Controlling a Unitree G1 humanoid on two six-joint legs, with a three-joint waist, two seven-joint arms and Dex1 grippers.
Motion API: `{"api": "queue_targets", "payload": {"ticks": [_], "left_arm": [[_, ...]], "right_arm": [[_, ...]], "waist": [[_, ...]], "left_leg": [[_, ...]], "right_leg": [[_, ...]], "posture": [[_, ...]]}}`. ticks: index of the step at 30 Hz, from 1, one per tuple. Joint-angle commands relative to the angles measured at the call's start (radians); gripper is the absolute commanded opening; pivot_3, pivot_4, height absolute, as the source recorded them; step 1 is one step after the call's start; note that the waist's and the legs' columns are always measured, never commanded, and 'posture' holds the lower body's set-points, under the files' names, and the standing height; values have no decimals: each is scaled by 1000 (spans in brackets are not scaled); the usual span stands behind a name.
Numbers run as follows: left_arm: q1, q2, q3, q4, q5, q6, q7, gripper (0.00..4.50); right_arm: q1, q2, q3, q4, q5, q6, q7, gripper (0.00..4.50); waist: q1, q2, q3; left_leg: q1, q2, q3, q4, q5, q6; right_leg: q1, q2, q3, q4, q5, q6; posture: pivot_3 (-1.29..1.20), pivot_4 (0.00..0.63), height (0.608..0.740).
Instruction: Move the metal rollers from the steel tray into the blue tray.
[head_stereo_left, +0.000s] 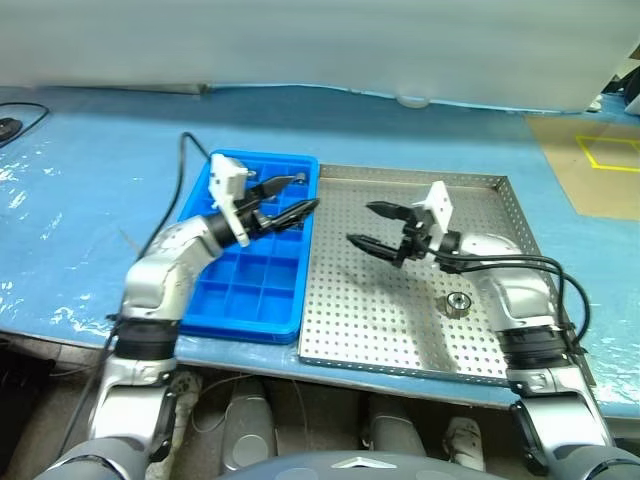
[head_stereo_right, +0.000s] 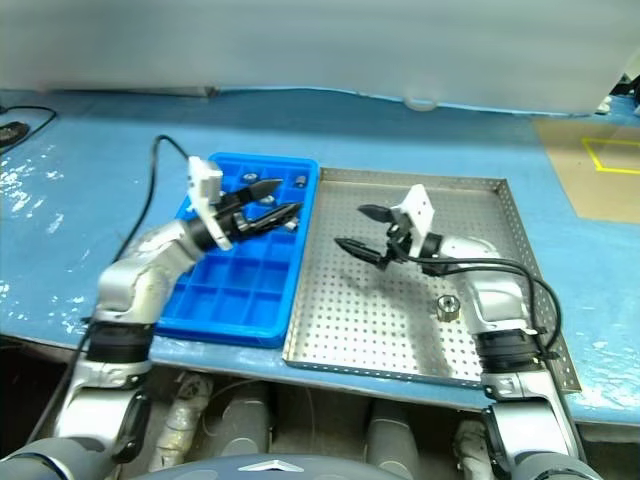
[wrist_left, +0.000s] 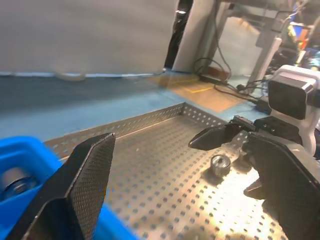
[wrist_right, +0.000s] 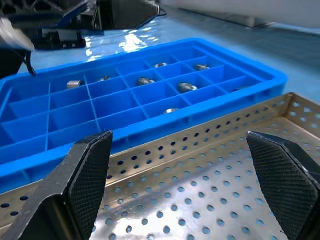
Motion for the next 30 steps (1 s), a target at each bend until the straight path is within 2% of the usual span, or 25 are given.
{"api": "queue_targets", "payload": {"ticks": [1,5,11,16,21,27,30], "left_arm": [[-71,-50,-92,120,74,-92,-61,4466],[-150,-104,-178,314,166,-195,-130,4466],[-287,-216,-213,587,261,-340,-150,4466],[-415,-316,-202,834,343,-463,-78,4466],[-505,-377,-168,1023,399,-547,41,4466],[-559,-423,-137,1158,448,-586,151,4466],[-566,-442,-121,1187,456,-592,151,4466]], "right_arm": [[53,-61,-77,-93,30,36,-36,4500],[168,-126,-165,-190,47,79,-87,4500],[278,-164,-269,-253,11,94,-219,4500],[363,-162,-352,-314,9,105,-312,4500],[413,-157,-414,-353,-9,108,-404,4500],[506,-140,-471,-450,3,133,-465,4500],[551,-138,-480,-483,-16,134,-488,4500]], "waist": [[-8,0,0],[-24,0,0],[-67,0,0],[-81,0,0],[-109,0,0],[-134,1,-1],[-148,2,-1]], "left_leg": [[0,0,0,0,0,0],[0,0,1,-1,0,0],[0,-1,2,1,-1,2],[0,-1,2,2,-2,3],[-1,-2,3,2,-4,6],[-2,-2,3,1,-6,9],[-3,-2,4,1,-8,11]], "right_leg": [[0,0,0,0,0,0],[-1,0,1,-1,0,1],[0,0,2,-1,-1,1],[0,-1,3,-2,-1,3],[0,-1,3,-6,-1,3],[1,-1,2,-11,-2,4],[4,-1,2,-17,-1,8]], "posture": [[-115,150,740],[-216,150,740],[-316,150,740],[-415,150,740],[-491,150,740],[-580,150,740],[-620,150,740]]}}
